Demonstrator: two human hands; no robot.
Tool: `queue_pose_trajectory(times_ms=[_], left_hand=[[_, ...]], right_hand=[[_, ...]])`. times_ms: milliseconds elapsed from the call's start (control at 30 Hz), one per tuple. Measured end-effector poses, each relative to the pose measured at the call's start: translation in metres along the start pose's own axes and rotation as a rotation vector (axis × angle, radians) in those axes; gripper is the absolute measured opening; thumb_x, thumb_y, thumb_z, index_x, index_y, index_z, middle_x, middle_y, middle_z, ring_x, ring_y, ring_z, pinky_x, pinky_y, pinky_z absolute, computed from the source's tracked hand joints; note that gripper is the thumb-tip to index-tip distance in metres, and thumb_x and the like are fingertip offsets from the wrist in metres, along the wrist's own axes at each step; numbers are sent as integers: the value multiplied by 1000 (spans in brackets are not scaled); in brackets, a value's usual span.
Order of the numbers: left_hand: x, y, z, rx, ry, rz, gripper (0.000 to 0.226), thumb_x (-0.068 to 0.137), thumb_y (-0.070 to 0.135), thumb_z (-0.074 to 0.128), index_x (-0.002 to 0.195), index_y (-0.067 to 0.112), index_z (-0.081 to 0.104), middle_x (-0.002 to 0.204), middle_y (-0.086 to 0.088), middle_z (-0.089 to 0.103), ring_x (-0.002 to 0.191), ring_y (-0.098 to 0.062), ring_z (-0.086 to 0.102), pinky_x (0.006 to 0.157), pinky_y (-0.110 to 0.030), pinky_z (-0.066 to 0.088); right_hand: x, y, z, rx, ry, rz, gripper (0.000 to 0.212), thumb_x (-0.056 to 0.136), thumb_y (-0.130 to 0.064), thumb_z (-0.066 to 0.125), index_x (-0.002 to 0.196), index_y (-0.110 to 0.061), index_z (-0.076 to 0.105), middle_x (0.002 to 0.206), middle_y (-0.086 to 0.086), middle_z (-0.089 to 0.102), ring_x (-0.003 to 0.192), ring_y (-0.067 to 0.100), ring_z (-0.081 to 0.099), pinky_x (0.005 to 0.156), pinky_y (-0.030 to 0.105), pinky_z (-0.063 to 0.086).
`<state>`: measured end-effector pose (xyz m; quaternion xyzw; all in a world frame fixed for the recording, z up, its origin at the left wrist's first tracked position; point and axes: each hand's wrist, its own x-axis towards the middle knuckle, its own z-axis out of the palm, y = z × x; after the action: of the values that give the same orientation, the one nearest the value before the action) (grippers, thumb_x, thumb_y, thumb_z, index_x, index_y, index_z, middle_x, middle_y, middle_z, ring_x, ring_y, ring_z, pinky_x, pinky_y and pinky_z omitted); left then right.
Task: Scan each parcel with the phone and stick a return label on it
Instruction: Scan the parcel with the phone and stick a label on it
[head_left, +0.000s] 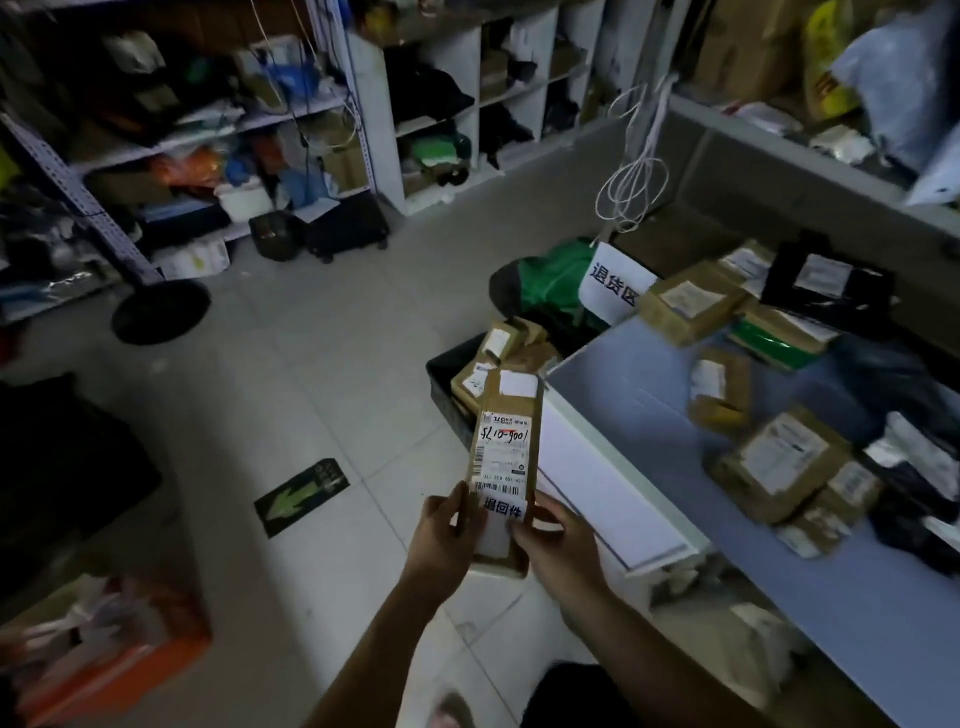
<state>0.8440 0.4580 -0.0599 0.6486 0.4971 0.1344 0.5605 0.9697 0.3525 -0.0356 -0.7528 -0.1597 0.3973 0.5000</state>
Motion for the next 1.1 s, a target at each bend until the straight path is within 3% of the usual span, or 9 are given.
queue_pose_trajectory(times_ms=[167,333,467,567,700,800,900,1000,1100], left_hand=[[111,-6,-44,79,-58,-10,39,100,43,55,136,28,57,114,-2,51,101,-19,64,84,-38,61],[242,-1,-66,205,-131,-14,33,103,43,50,134,34,54,109,0,51,96,-15,64,79,-33,61],[349,9,-74,347,-208,-3,35,103,40,50,136,30,52,105,-1,50,87,-10,63,67,-15,52],[424,20,-71,387,-282,11,41,102,37,53,142,28,49,114,-2,53,97,-17,64,84,-33,57],[526,28,-56,350,-415,-93,47,101,32,58,145,24,48,145,-4,46,130,-26,50,104,-37,47],[606,25,-40,317,-570,-78,49,97,25,65,143,17,51,140,-10,56,121,-25,61,97,-45,56],[682,11,-26,388,-685,-10,50,96,31,67,142,22,50,129,0,62,113,-17,65,88,-35,60],[754,-9,-5,410,-813,73,50,95,27,68,142,26,49,127,9,64,114,-8,64,88,-28,59],[808,-38,24,394,-860,77,51,96,22,68,143,24,49,127,11,67,114,0,63,85,-13,53]], right_hand=[[95,-24,64,87,3,148,42,88,-16,77,127,-23,67,116,0,73,98,19,74,84,43,62],[217,-34,113,110,44,232,47,85,-22,81,128,-23,65,118,3,72,97,21,74,77,45,63],[305,-48,139,137,102,313,45,81,-30,83,123,-30,66,105,-9,76,80,11,76,71,47,64],[371,-60,149,183,167,359,36,81,-24,84,110,-34,65,80,-20,75,70,7,75,65,47,64],[456,-70,159,220,261,429,35,83,-19,82,114,-24,67,100,-9,74,79,16,76,68,48,63],[522,-66,166,232,333,466,35,84,-18,79,114,-31,68,101,-11,75,90,18,75,78,45,63],[591,-52,178,258,416,503,42,84,-17,80,123,-27,67,107,-5,75,95,19,74,81,45,63],[657,-23,192,268,440,525,50,85,-15,80,131,-24,63,110,-3,75,94,18,75,75,45,64],[712,15,204,238,525,552,57,81,-17,83,133,-26,62,108,-8,74,91,10,73,70,34,64]])
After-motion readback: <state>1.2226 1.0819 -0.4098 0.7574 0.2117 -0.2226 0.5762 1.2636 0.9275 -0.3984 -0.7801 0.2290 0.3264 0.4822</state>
